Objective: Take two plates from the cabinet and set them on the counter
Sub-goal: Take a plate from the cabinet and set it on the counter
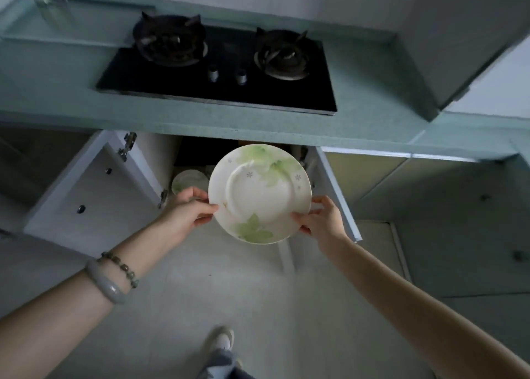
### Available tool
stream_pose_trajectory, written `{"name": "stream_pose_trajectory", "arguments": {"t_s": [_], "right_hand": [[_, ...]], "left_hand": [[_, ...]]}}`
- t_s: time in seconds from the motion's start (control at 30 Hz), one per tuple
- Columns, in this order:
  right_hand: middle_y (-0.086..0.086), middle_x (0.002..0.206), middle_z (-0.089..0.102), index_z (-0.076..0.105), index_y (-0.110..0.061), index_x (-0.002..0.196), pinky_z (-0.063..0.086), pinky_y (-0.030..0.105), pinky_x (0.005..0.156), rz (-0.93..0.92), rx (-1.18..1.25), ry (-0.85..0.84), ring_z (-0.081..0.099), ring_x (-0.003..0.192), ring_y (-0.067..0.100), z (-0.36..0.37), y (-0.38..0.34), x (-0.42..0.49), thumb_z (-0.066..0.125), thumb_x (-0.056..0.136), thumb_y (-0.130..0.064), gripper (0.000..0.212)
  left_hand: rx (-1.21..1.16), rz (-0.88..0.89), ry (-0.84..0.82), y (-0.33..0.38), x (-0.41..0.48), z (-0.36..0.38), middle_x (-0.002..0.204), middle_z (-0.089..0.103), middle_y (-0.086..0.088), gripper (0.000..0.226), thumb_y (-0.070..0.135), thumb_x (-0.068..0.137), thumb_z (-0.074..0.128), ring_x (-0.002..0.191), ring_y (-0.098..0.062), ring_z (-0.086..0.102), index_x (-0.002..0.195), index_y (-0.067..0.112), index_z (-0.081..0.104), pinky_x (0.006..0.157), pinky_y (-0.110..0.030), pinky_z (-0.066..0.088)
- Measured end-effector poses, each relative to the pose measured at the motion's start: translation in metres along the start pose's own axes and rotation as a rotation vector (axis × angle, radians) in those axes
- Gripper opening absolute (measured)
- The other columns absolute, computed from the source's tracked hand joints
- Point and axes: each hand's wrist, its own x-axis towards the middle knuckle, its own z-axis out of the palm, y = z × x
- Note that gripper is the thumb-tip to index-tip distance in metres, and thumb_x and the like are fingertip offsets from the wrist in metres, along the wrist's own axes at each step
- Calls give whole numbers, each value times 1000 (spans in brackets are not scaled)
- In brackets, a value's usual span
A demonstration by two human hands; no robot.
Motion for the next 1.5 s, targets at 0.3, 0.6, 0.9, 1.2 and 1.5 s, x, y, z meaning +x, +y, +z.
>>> {"name": "stream_pose_trajectory", "arguments": {"t_s": [0.3,0.6,0.9,1.2,1.5], "right_hand": [[6,68,58,54,-9,97,55,27,47,-90,99,238,59,48,15,-119,-57,-56,79,65,4,43],[10,61,58,53,-4,97,46,24,43,-32,309,558,51,47,20,-246,-23,-109,75,65,5,40],[8,64,63,53,-5,94,54,32,58,-24,420,734,58,49,18,-401,28,-113,76,63,6,39],[11,79,62,52,-5,100,59,31,59,-17,381,723,63,56,20,-578,37,-76,78,66,3,44],[13,75,61,50,-5,102,54,33,54,11,398,749,59,54,23,-668,37,-5,77,65,3,46]], "left_hand": [[129,54,-327,94,-27,104,83,67,-11,27,-11,75,67,78,-24,66,83,10,53,73,-34,54],[307,69,-689,108,-47,277,86,64,-13,26,-12,78,64,76,-25,61,85,9,51,81,-38,51],[406,56,-843,72,-73,472,89,64,-16,24,-12,77,65,82,-28,62,87,6,53,69,-34,51],[409,76,-835,62,-104,648,88,62,-16,21,-12,79,64,82,-27,61,90,3,54,70,-33,54],[406,-3,-826,69,-76,768,88,63,-17,19,-12,83,58,84,-28,61,89,5,53,70,-36,52]]}}
